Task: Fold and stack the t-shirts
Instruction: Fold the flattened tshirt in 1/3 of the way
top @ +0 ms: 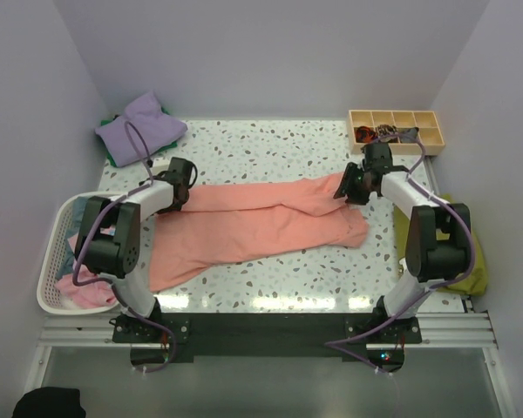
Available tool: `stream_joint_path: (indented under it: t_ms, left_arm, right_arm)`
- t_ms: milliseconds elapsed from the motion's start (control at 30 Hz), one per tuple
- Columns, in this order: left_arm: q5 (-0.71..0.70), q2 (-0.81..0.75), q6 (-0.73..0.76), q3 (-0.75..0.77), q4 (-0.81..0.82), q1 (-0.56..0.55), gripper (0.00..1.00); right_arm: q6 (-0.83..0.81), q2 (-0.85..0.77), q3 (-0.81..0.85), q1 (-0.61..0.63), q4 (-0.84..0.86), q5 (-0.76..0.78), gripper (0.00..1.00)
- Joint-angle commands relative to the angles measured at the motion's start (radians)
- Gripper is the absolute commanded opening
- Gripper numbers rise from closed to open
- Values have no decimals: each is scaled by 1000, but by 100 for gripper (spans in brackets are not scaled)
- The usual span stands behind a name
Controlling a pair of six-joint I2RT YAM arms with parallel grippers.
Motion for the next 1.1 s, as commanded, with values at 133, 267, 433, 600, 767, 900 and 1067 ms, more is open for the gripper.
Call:
stream_joint_path:
  t_ms: [133,267,433,600,767,900,1067]
  left_arm:
    - [-17,-77,-43,69,-35,3,64]
    - [142,-123,20,74,85,-20,64]
    - [403,-92,66,51,258,-31,64]
    - [437,1,50,45,278,-34,62]
    - [371,32,34,6,270,-35,62]
    - [386,95,12,-17,258,7,62]
    - [445,159,12,32,240,40,62]
  right_arm:
    - [-15,-146,66,4,70,34,53]
    - [5,-39,124,17,118,-53,52]
    - [34,132,199,27,172,-96,49]
    - [51,254,268,27,146,-83,44]
    - [34,270,262,27,74,100,43]
    - [16,279,264,27,0,265,43]
    - [3,344,310,11,-43,368,44]
